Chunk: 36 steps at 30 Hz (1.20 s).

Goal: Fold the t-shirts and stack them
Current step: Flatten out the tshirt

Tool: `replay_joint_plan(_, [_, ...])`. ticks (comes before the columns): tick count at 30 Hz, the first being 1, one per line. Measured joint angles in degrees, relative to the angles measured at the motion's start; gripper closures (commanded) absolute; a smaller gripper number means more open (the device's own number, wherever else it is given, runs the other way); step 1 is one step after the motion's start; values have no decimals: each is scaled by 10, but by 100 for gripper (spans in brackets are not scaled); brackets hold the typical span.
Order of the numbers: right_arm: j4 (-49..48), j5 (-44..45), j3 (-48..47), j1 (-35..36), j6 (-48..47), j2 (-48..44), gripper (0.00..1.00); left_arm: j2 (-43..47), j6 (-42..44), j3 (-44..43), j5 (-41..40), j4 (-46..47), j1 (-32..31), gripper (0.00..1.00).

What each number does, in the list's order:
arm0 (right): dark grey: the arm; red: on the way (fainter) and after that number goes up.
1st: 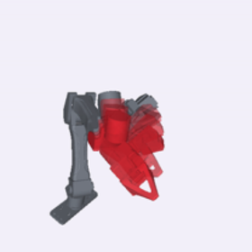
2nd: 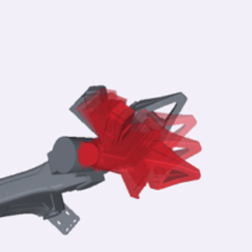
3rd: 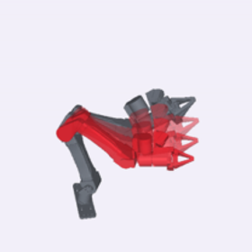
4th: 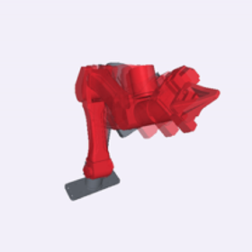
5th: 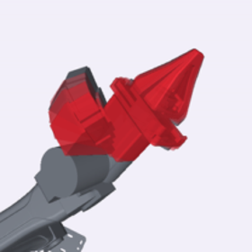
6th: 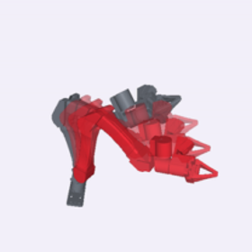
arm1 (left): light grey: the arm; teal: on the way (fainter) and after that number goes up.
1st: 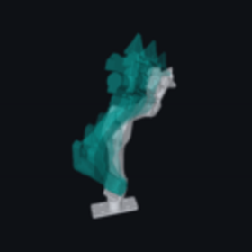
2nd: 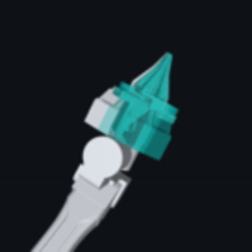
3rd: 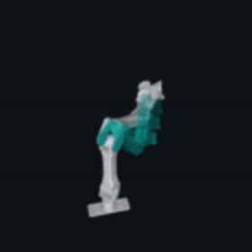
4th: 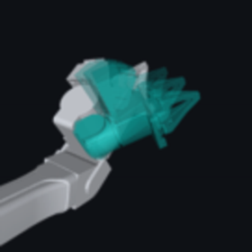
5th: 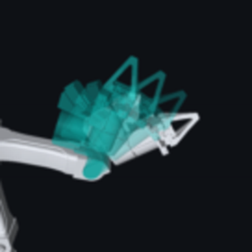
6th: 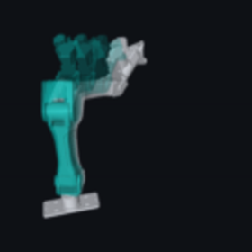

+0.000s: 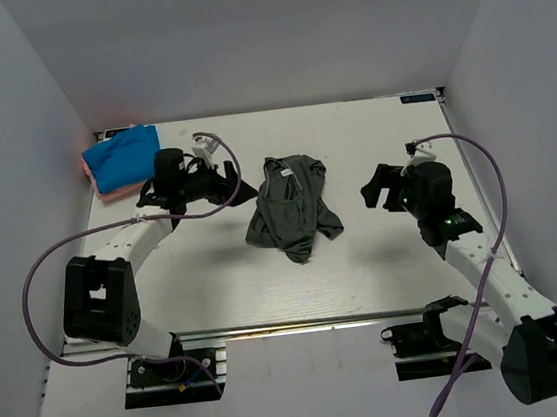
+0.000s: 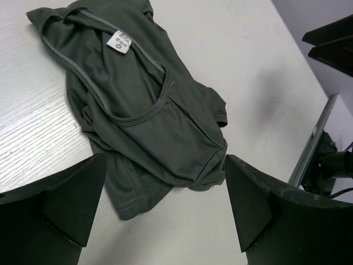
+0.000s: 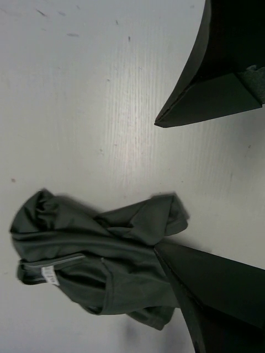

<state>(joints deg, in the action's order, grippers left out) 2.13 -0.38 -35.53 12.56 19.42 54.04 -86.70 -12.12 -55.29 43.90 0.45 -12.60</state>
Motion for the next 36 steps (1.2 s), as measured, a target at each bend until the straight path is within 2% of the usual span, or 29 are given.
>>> replay_joint_plan(6, [12, -39, 0, 1, 3, 52, 10, -49, 30, -70, -84, -52, -96, 7])
replay_joint_plan(11, [7, -50, 9, 2, 13, 63, 10, -135, 33, -133, -149, -93, -170, 11])
replay_joint_plan(18, [-10, -73, 44, 2, 23, 63, 10, -225, 33, -211, -238, -155, -236, 15])
replay_joint_plan(21, [-17, -77, 50, 3, 26, 64, 10, -248, 35, -242, -278, -176, -255, 21])
replay_joint_plan(25, [-26, -80, 54, 3, 28, 70, 10, -279, 32, -275, -323, -200, -271, 37])
replay_joint_plan(26, [-28, -82, 55, 3, 28, 73, 10, -284, 31, -280, -331, -205, -274, 54])
replay_joint_plan(29, [-37, -89, 59, 3, 28, 75, 10, -293, 26, -283, -348, -215, -279, 83])
replay_joint_plan(30, [-40, -92, 61, 3, 27, 75, 10, -293, 24, -283, -355, -219, -279, 100])
replay_joint_plan(34, [-42, -114, 64, 4, 19, 82, 11, -288, 21, -282, -370, -221, -279, 100])
replay_joint_plan(36, [-43, -125, 64, 8, 10, 87, 16, -279, 17, -277, -372, -217, -279, 100])
